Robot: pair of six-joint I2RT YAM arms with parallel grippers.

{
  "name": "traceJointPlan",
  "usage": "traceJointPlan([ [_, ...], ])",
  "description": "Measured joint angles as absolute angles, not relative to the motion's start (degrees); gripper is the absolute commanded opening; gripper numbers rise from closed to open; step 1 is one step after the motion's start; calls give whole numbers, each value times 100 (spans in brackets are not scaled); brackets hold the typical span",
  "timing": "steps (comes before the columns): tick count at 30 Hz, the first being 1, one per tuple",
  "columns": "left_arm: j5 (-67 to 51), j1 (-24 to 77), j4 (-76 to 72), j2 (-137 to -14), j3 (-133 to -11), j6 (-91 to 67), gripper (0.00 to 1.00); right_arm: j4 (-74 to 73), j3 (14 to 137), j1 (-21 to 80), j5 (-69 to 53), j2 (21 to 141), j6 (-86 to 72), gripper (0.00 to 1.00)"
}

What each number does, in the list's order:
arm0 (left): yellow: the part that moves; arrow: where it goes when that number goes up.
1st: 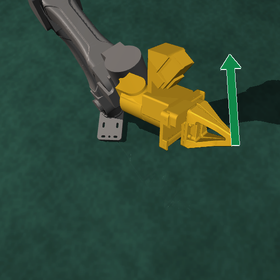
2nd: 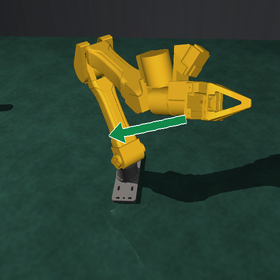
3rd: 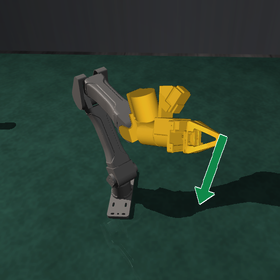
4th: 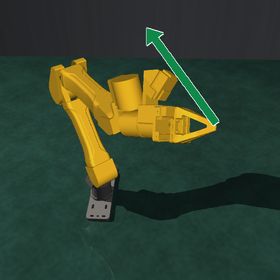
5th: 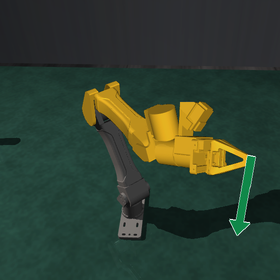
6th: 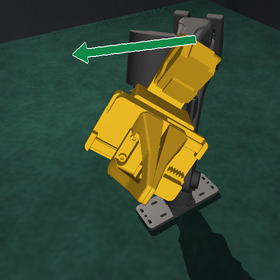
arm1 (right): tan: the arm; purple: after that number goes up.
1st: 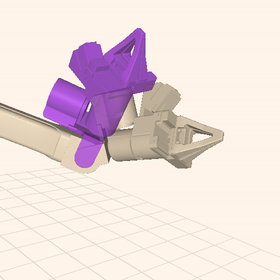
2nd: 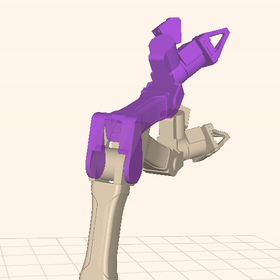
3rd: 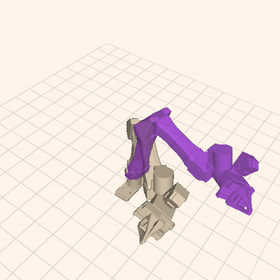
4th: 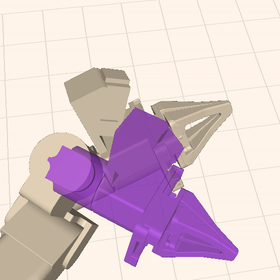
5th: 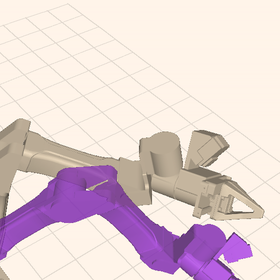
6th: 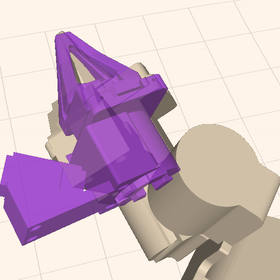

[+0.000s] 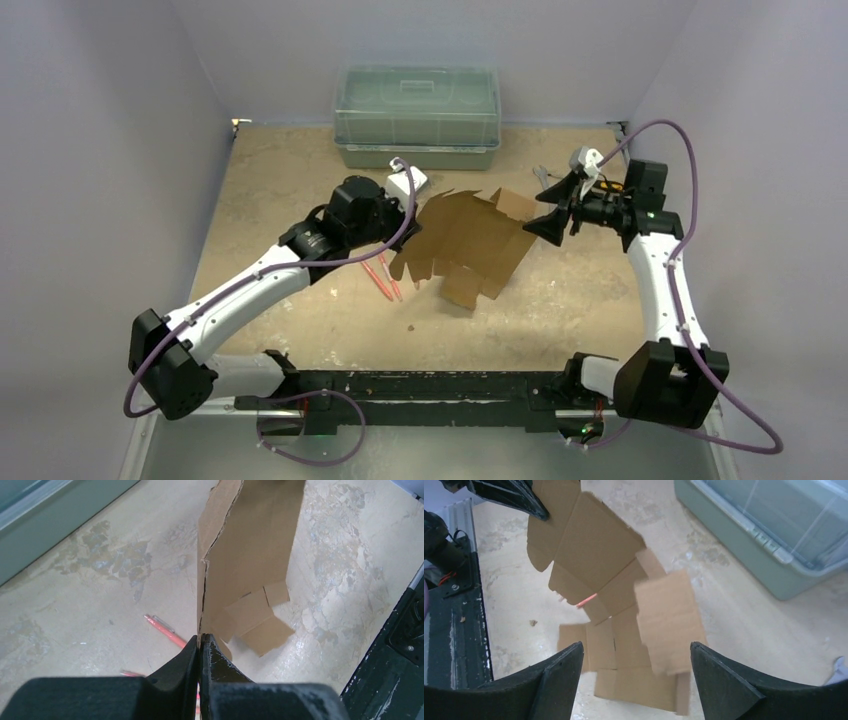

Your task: Fold the paper box

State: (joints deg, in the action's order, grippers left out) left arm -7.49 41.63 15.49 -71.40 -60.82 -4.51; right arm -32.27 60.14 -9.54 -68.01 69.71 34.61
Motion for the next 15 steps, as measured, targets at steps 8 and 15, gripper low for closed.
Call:
traceJointPlan([
  [8, -742, 4163, 2014, -7365, -6694, 51, 0, -3330, 6455, -1000, -6672, 6788, 3428, 90],
  [15, -740, 4163, 2331, -7649, -7190, 231, 0, -3288, 6499, -473, -5839, 6792, 3334, 96],
])
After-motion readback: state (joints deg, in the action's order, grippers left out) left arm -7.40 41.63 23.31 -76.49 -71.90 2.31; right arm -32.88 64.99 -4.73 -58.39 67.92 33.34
